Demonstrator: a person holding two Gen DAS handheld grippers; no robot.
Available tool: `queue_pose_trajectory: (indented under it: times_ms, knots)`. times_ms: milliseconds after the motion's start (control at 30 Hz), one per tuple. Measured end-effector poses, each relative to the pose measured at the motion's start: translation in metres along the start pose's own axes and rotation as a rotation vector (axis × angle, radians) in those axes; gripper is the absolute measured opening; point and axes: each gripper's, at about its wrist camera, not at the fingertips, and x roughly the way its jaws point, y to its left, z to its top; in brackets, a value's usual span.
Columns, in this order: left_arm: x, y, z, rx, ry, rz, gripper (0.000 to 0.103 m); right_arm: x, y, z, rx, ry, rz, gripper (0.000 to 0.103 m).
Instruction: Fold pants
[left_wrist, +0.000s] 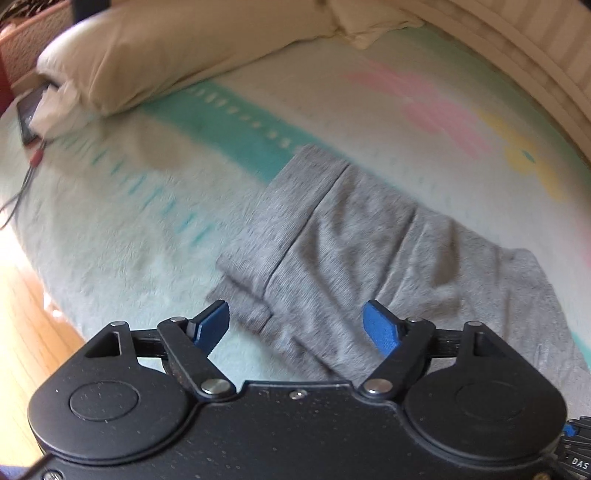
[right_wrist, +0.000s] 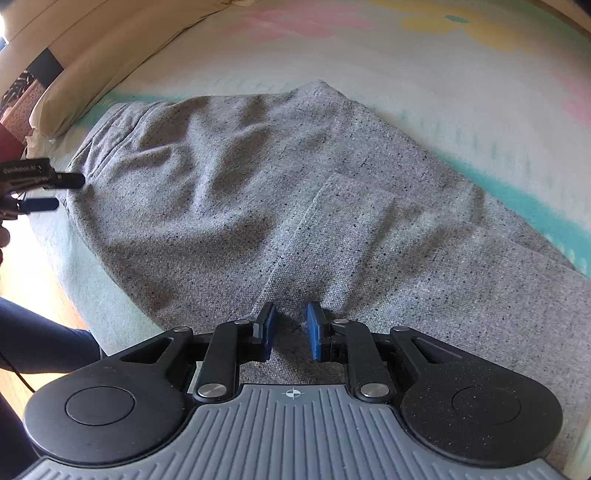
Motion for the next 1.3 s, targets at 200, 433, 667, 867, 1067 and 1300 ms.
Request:
queue_pose_trajectory:
  times_ms: [200,433,667,867,1067,1300]
  knots:
    - [0.023,0.004,-0.007,-0.087,0.060,-0.053,0.091,0.001,0.002,0.000,-0.015,0.001,-0.009,0.019]
    - [0.035,0.010,0.014,-0.182,-0.001,-0.118,0.099,0.001,0.000,-0.001,-0.014,0.002,-0.003,0.019]
    - [0.031,0.014,0.015,-0.214,-0.047,-0.063,0.060,0.001,0.001,-0.001,-0.014,0.003,-0.003,0.018]
    - [0.005,0.012,0.013,-0.166,-0.120,-0.103,0.028,-0.013,0.005,0.004,-0.004,-0.033,0.033,0.018]
    - [-0.023,-0.010,0.011,-0.076,-0.212,-0.095,0.026,-0.010,0.002,0.006,0.040,-0.023,0.083,0.018]
    - [-0.053,-0.027,0.006,0.036,-0.303,-0.136,0.025,-0.002,0.014,0.017,0.013,-0.009,0.155,0.018]
